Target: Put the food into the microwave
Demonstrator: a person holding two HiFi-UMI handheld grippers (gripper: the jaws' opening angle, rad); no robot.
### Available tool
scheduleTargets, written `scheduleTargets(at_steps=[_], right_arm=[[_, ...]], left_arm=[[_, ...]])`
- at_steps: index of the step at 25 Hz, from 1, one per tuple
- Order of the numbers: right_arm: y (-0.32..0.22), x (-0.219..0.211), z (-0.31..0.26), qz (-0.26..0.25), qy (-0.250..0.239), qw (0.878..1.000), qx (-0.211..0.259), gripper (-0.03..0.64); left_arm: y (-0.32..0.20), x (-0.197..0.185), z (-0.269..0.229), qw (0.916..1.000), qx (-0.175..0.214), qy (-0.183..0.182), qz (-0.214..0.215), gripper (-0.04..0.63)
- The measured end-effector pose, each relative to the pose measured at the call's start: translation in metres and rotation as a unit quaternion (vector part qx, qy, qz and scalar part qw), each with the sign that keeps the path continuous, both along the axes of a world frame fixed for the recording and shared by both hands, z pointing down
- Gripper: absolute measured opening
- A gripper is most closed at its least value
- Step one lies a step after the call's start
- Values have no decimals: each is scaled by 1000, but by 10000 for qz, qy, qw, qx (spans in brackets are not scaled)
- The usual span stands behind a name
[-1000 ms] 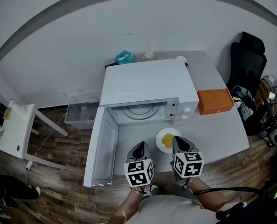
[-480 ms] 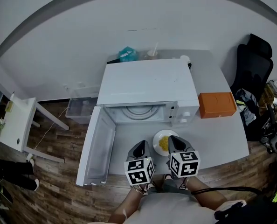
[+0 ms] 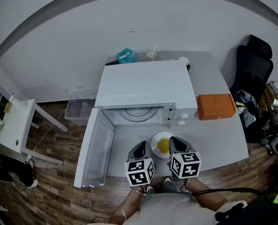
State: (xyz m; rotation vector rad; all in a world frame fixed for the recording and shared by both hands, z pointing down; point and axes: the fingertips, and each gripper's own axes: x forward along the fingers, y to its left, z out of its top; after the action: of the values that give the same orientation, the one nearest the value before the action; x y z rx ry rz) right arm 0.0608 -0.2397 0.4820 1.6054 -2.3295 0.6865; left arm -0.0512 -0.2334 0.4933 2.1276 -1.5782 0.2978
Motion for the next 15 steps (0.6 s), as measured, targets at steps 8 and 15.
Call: scheduleTargets(at_steps=[8,15], right_arm=[[5,0,10,-55,53,10000,-55,18],[7,3,21,-73,7,9998,-173,46]], left_arm=[[5,16,10,9993,-139,-142,327,5],[8,18,23,9990,-297,-88,335,55]])
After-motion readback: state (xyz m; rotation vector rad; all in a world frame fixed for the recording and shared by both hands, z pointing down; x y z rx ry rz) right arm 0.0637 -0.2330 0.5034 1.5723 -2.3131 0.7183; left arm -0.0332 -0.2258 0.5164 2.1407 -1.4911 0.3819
